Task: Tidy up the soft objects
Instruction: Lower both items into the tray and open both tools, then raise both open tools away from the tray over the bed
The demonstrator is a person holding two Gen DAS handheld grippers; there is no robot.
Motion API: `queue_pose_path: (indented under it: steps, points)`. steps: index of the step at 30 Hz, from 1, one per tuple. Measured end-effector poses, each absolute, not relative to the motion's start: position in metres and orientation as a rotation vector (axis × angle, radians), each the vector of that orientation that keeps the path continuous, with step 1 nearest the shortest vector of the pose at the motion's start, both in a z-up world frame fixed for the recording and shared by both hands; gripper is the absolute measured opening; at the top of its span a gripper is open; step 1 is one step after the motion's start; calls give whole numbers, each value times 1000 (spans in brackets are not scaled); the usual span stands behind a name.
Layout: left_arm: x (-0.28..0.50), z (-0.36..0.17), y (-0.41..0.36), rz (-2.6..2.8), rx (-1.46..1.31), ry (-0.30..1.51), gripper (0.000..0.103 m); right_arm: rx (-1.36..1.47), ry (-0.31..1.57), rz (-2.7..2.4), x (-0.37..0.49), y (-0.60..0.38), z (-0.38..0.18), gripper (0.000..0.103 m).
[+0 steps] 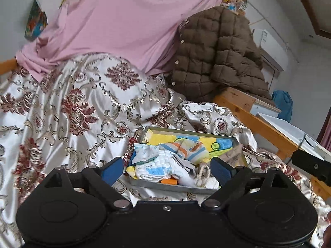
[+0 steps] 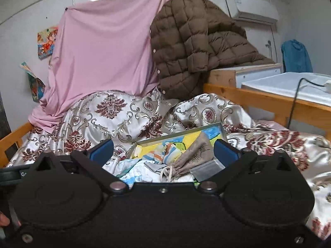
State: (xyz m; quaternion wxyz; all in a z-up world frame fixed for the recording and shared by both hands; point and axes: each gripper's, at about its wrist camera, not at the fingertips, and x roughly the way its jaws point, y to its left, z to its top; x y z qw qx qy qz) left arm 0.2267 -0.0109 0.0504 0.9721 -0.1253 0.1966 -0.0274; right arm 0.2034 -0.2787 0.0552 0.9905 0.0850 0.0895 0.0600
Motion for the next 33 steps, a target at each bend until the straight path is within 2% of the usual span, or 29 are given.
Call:
queue_pose_path:
  steps: [7,19,33]
  points:
    - [161,45,-21,-59,-185,355,97,183,162,93,144,-290,45,102]
    - [85,23,-22,-56,-135,392,101,176,227,40,71,-285,10,102]
    - [56,11,-19,-41,-106,462,102,145,285,-20,32,-272,-8,102]
